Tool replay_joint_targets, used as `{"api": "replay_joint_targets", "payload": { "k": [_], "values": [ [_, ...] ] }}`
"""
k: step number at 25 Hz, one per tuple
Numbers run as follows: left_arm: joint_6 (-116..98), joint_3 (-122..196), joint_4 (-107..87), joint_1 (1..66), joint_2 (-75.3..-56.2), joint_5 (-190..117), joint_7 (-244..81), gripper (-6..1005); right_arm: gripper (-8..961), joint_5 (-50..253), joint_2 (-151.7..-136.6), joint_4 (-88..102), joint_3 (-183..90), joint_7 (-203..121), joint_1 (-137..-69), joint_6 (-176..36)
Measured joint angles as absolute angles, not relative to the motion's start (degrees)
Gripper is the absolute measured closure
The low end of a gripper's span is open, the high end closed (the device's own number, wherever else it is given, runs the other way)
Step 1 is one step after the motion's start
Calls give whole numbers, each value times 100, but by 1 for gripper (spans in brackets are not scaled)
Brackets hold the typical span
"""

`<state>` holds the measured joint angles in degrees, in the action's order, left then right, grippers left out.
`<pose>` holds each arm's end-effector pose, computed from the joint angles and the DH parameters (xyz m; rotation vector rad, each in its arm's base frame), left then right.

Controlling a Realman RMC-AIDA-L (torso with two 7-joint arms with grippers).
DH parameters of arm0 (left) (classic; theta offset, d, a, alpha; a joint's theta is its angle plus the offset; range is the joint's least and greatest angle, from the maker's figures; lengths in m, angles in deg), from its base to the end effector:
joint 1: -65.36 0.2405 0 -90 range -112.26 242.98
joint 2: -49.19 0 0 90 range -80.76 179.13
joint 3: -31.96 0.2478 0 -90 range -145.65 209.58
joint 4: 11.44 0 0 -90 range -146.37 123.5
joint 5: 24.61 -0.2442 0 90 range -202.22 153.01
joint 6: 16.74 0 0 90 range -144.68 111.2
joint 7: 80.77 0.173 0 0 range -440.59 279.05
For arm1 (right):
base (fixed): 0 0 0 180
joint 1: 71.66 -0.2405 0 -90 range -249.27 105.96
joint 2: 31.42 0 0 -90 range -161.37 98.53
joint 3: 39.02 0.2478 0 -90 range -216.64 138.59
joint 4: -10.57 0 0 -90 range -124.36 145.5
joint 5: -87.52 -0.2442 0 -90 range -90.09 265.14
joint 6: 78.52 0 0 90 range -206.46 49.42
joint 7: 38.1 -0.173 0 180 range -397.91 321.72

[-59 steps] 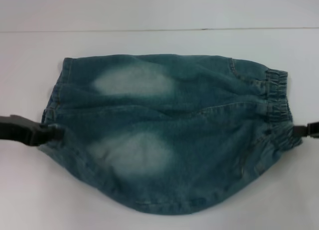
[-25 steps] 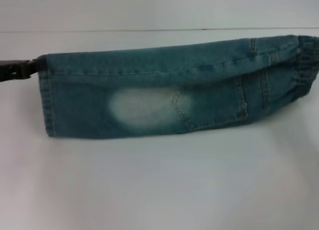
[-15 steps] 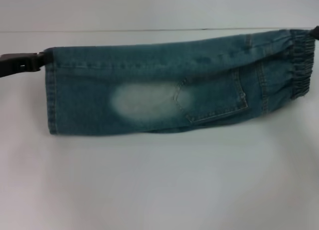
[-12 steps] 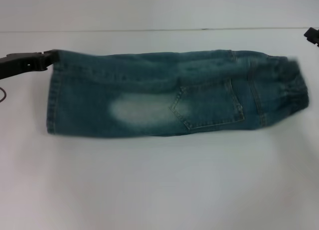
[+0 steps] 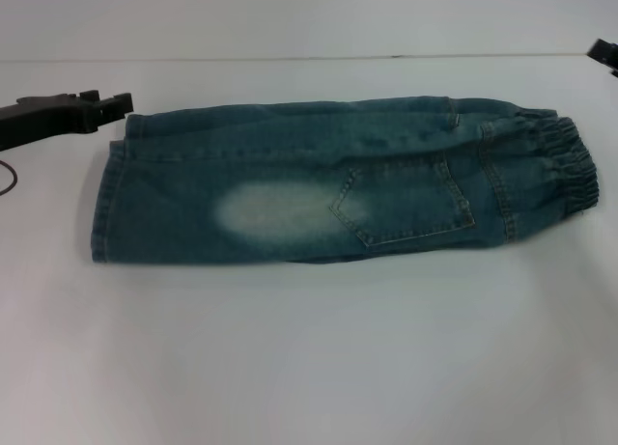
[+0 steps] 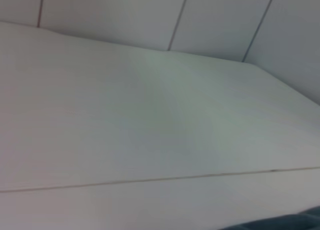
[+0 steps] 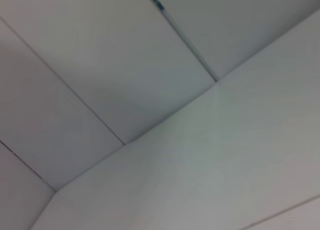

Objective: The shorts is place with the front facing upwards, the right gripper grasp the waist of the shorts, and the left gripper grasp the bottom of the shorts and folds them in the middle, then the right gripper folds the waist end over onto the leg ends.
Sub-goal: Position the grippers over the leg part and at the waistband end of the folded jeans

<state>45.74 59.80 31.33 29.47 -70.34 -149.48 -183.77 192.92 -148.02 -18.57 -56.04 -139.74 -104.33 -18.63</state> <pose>-0.3080 0.4500 0.0404 -2.1179 -1.0710 -0.5141 0.3539 0.4348 0.0618 -1.6842 1.3511 0.9683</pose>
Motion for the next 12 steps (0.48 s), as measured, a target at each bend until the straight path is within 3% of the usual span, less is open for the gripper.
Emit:
{"api": "replay_joint_targets", "payload": {
  "k": [6, 8, 9, 10, 11, 12],
  "values": [
    [5160, 6030, 3533, 3131, -7308, -14811, -18351, 373, 240, 19527, -14775, -2537, -5748, -14249, -9832, -1262],
    [5234, 6167, 3605, 3156, -7401, -14784, -18383, 332, 175, 19730, -14710, -2781, -5908, -14620, -9645, -1028],
    [5258, 6226, 3619, 3159, -7422, -14784, -18417, 311, 143, 19853, -14657, -2909, -5986, -14829, -9567, -886],
    [5270, 6443, 3621, 3160, -7438, -14793, -18532, 290, 111, 20072, -14468, -3045, -6102, -15188, -9478, -493],
    [5270, 6443, 3621, 3160, -7438, -14793, -18532, 270, 112, 20072, -14468, -3045, -6102, -15188, -9478, -493],
    [5268, 6541, 3613, 3161, -7438, -14790, -18580, 249, 112, 20162, -14338, -3061, -6170, -15351, -9470, -301]
  ]
}}
